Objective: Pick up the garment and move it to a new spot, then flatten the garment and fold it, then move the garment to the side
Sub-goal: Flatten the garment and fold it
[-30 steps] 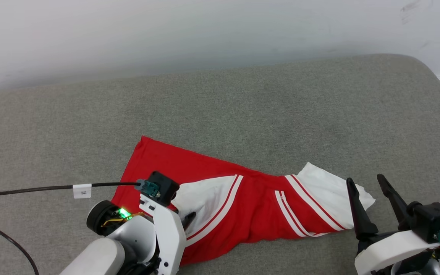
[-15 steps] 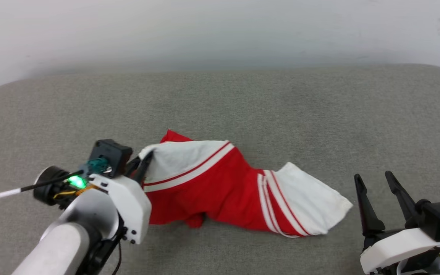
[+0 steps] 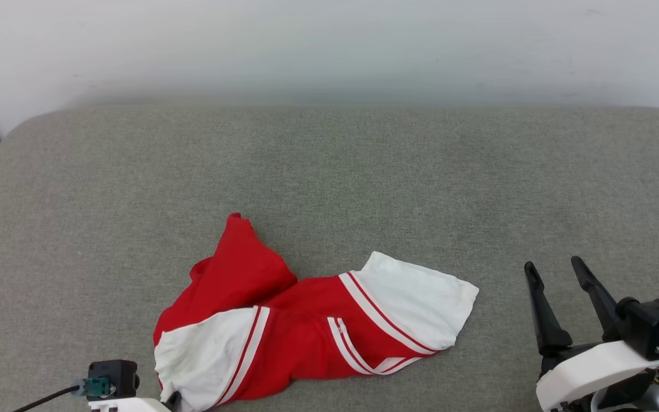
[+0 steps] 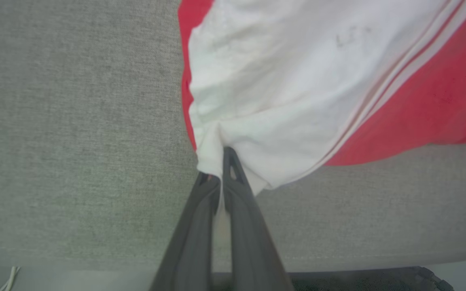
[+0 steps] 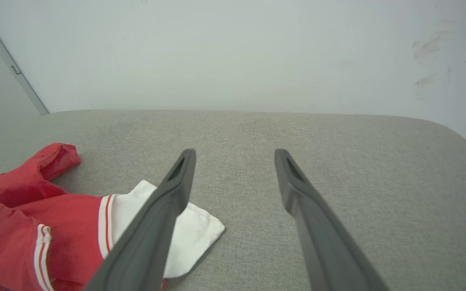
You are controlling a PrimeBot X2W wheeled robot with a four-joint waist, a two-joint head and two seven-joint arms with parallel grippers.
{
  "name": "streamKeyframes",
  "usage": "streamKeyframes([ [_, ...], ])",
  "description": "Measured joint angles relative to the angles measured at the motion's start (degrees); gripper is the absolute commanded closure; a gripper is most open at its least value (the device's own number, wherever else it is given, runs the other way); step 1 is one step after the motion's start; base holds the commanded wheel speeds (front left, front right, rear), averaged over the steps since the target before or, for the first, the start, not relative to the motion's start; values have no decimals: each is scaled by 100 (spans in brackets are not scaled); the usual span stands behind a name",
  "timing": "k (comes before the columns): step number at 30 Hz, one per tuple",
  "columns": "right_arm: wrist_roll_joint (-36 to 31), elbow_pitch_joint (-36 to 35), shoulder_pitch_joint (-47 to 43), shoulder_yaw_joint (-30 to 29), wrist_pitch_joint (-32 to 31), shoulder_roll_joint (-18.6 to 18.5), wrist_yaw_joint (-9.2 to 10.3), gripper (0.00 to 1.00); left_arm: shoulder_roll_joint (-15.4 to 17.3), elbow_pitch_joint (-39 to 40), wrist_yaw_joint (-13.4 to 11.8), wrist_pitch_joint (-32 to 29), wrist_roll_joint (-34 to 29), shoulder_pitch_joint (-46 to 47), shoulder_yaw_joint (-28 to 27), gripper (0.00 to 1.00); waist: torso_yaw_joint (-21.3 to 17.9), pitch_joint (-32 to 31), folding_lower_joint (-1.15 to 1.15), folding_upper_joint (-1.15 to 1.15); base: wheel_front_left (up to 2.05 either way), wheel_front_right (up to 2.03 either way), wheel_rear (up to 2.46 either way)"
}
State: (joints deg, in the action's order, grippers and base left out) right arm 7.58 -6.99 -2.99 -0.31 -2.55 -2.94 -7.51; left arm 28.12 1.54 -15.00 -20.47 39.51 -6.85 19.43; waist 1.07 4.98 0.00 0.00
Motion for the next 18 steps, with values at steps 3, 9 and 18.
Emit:
streamKeyframes([
  [3, -10, -11, -2, 11, -1, 0, 0, 0, -149, -260, 38, 314, 2, 15, -37, 0, -28, -48, 0, 0, 0, 0, 0],
  [9, -18, -86, -113, 26, -63, 0, 0, 0, -219, -264, 5, 1093, -312, 311, -186, 0, -69, -263, 0, 0, 0, 0, 0],
  [18, -18, -250, -165, 44, -151, 0, 0, 0, 37, 42, 383, 845, -689, 1578, 58, 0, -149, -245, 0, 0, 0, 0, 0],
])
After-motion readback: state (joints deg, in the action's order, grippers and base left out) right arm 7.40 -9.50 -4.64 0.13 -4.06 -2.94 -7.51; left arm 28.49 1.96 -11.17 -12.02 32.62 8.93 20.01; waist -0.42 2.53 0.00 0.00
